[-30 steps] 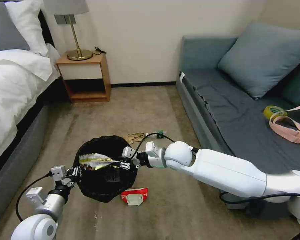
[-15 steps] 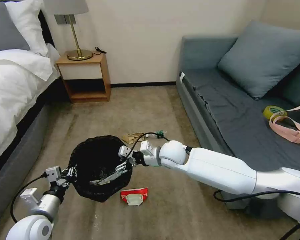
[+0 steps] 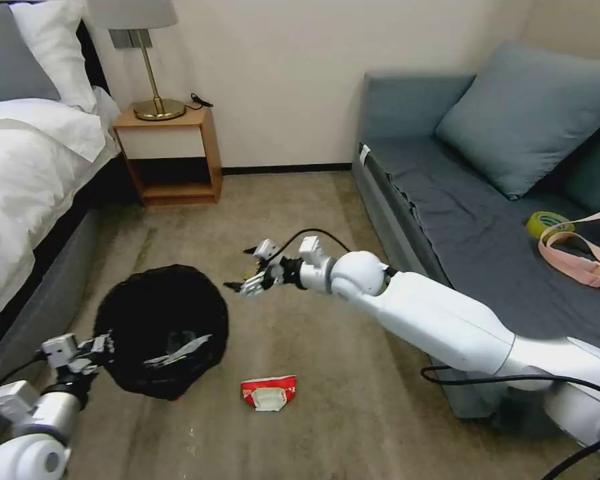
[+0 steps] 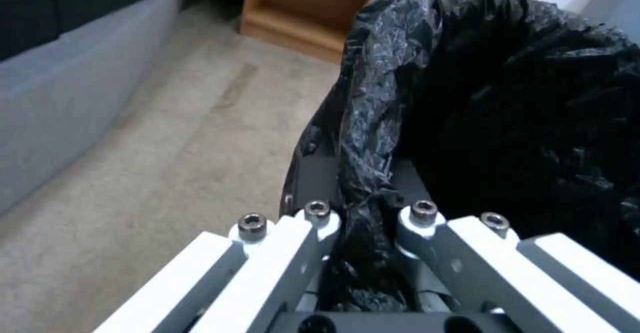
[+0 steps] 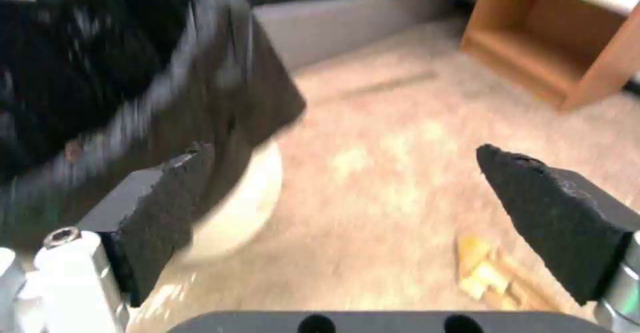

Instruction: Pick up the trash bin, then pick up the garbage on the floor and place it into the trash bin.

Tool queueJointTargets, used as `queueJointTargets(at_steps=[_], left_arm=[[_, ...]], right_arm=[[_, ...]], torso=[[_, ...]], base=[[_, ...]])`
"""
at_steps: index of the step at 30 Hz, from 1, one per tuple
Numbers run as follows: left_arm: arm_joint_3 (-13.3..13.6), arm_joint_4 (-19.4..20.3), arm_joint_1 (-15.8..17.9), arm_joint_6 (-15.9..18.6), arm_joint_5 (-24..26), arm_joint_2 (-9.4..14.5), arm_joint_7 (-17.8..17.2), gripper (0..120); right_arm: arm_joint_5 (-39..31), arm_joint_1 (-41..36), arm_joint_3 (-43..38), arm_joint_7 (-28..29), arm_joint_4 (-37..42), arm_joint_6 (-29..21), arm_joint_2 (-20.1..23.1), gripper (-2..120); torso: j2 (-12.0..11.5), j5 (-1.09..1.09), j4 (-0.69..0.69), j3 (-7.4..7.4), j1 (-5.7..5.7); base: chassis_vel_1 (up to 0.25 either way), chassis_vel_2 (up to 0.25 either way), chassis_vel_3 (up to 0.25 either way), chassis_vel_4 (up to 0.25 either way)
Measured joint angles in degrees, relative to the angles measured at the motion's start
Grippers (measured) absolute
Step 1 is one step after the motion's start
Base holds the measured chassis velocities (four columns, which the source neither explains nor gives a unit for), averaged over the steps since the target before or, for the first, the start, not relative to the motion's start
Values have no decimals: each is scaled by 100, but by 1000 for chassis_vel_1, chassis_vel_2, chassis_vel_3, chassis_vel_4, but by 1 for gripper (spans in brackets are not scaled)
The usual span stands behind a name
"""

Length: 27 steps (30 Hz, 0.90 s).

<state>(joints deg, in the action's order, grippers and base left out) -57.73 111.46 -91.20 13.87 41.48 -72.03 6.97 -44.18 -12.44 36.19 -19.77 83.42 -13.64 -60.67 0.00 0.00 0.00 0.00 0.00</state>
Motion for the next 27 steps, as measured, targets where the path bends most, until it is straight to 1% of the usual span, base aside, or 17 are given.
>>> queueJointTargets(at_steps=[2, 4, 6, 8, 9, 11, 12, 14, 16, 17, 18, 21, 22, 24, 27], left_arm=[[-25, -13, -1, -1, 16, 13, 2, 4], [-93, -51, 0, -3, 63, 68, 17, 4], [-109, -63, 3, -7, 71, 86, 23, 4], [-144, -96, 24, -15, 76, 117, 30, 4], [-144, -96, 24, -15, 76, 117, 30, 4], [-183, -102, 46, -15, 91, 127, 30, 4], [-183, -102, 46, -15, 91, 127, 30, 4], [-222, -101, 59, -15, 118, 137, 32, 4], [-255, -104, 80, -15, 140, 144, 38, 4], [-255, -104, 80, -15, 140, 144, 38, 4], [-262, -109, 86, -15, 143, 144, 44, 4], [-282, -142, 95, -15, 154, 141, 68, 4], [-282, -142, 95, -15, 154, 141, 68, 4], [-286, -154, 102, -17, 157, 122, 79, 4], [-287, -161, 114, -18, 161, 109, 88, 4]], right_arm=[[-9, -43, 19, -73, -28, -13, 34, 100], [-60, -167, 151, -275, -95, -169, 93, 100], [-79, -190, 234, -327, -122, -229, 99, 100], [-74, -238, 521, -602, -254, -311, 73, 100], [-74, -238, 521, -602, -254, -311, 73, 100], [54, -275, 736, -912, -388, -386, -15, 100], [54, -275, 736, -912, -388, -386, -15, 100], [108, -274, 948, -1050, -539, -494, -148, 100], [186, -189, 1253, -1154, -883, -684, -504, 100], [186, -189, 1253, -1154, -883, -684, -504, 100], [218, -161, 1320, -1178, -1004, -710, -618, 100], [377, -65, 1630, -1261, -1647, -770, -1122, 100], [377, -65, 1630, -1261, -1647, -770, -1122, 100], [535, -44, 1816, -1309, -2079, -779, -1343, 100], [642, -43, 1924, -1333, -2262, -802, -1422, 100]], torso=[[0, 0, 0, 0, 0], [0, 0, -1, 0, 0], [0, 0, -1, 0, 0], [0, 0, -1, 0, 0], [0, 0, -1, 0, 0], [0, 0, -1, 0, 0], [0, 0, -1, 0, 0], [0, -1, -2, 0, 0], [0, -1, -1, 0, 0], [0, -1, -1, 0, 0], [0, -1, 0, 0, 0], [0, 0, 3, 0, 0], [0, 0, 3, 0, 0], [0, -1, 1, 0, 0], [0, -1, 0, 0, 0]], base=[[0, 0, 0, 0], [0, 0, 0, 0], [0, 0, 0, 0], [0, 0, 0, 0], [0, 0, 0, 0], [0, 0, 0, 0], [0, 0, 0, 0], [0, 0, 0, 0], [0, 0, 0, 0], [0, 0, 0, 0], [0, 0, 0, 0], [0, 0, 0, 0], [0, 0, 0, 0], [0, 0, 0, 0], [0, 0, 0, 0]])
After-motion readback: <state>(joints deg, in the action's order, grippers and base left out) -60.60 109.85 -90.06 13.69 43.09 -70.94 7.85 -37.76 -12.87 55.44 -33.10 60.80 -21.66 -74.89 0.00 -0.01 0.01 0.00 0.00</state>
